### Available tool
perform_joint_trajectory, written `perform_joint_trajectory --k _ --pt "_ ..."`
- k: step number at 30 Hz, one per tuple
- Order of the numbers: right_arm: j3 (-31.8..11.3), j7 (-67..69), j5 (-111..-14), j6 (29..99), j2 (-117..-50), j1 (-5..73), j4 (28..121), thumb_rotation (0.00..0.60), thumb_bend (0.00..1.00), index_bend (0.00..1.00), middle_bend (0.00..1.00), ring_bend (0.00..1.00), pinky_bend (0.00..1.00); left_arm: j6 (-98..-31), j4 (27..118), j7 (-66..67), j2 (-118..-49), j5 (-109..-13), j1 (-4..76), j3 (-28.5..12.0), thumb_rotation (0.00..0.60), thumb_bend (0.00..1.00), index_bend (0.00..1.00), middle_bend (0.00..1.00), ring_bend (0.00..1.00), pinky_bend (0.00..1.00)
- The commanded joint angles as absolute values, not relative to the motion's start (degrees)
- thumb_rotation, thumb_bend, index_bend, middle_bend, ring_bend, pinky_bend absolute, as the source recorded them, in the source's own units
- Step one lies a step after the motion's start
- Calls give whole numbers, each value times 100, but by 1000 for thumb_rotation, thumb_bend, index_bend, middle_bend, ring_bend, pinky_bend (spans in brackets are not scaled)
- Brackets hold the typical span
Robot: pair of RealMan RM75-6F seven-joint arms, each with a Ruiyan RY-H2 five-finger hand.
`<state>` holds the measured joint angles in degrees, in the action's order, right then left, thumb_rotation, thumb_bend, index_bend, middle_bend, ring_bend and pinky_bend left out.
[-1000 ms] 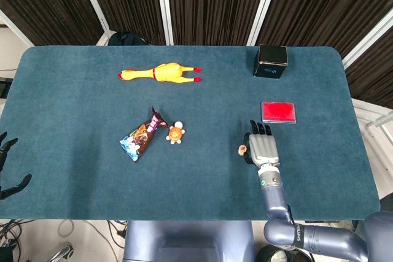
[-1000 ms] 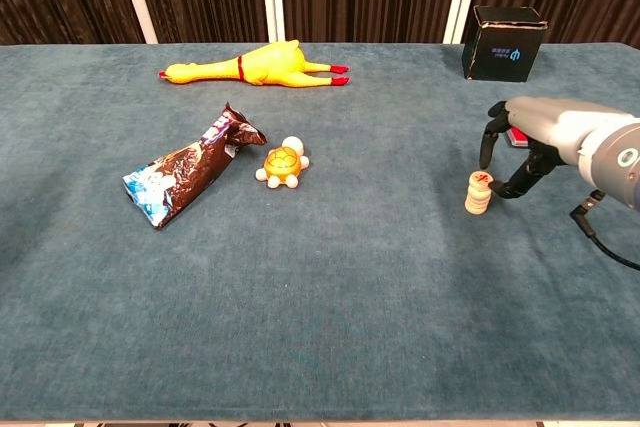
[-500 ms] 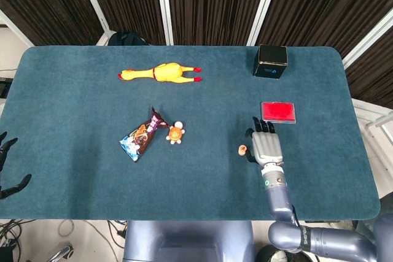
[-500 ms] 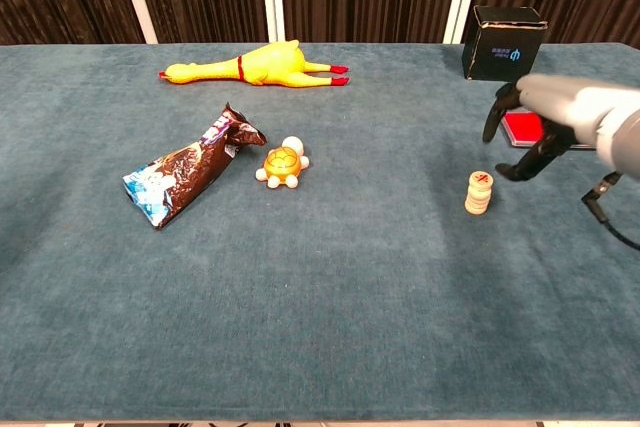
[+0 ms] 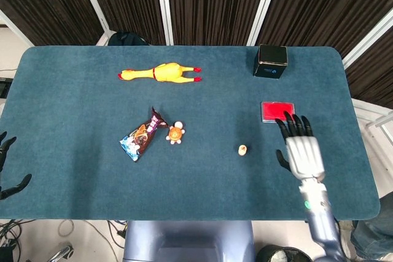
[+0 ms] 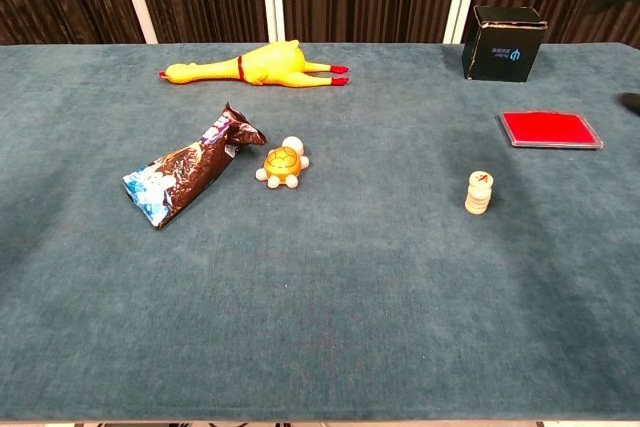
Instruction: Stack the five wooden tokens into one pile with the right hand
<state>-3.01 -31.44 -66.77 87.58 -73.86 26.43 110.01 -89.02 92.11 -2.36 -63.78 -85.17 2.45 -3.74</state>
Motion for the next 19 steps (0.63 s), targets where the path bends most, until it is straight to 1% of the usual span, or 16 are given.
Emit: perform_joint_trajectory --k 1,4,7,13,19 --pt "517 -2342 -7769 9508 -7061 1741 10595 600 403 107 0 0 0 -8928 9208 -227 -6387 -8527 239 -379 600 215 105 0 0 6" --pt "724 -2098 -7992 9661 -7131 1427 10210 600 383 85 0 0 0 -8943 9198 -215 -6392 -8532 234 -381 600 218 104 0 0 6" --pt "799 -1994 -8025 9688 -7242 1206 9851 600 383 75 0 0 0 -8956 9191 -215 -6394 -8534 229 -384 600 218 103 0 0 6" --pt "559 -1463 -7877 9657 -7450 948 9177 600 383 72 0 0 0 -8933 9193 -189 -6388 -8501 229 -389 600 218 101 0 0 5" --pt "375 -1310 -7963 9663 -7455 847 9001 600 383 71 0 0 0 -8901 9213 -120 -6382 -8482 237 -383 600 218 101 0 0 5"
